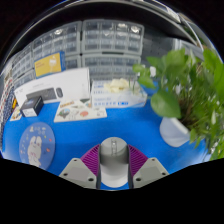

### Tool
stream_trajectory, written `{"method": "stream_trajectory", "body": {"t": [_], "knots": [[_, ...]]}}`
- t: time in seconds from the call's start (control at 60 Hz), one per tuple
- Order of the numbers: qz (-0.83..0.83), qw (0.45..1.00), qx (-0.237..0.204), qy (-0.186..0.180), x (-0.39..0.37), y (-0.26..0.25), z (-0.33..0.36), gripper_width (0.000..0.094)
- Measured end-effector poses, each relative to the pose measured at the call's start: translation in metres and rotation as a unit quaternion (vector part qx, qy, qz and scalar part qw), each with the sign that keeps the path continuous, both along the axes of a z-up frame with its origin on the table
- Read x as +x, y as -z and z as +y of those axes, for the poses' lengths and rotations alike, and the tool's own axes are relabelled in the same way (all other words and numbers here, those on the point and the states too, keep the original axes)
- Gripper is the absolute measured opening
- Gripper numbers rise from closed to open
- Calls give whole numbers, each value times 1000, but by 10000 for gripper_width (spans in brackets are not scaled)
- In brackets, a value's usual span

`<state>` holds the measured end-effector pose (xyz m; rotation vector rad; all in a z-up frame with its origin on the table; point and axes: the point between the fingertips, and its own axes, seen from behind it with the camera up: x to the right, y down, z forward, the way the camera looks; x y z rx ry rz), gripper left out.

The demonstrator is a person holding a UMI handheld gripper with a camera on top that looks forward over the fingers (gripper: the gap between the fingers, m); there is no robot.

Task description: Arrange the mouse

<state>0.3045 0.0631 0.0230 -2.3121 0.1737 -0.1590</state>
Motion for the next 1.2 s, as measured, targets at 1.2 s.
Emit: {"method": "stream_trajectory", "body": {"t": [1.2], "knots": [[31,997,7,-64,-277,29,51,464]]}}
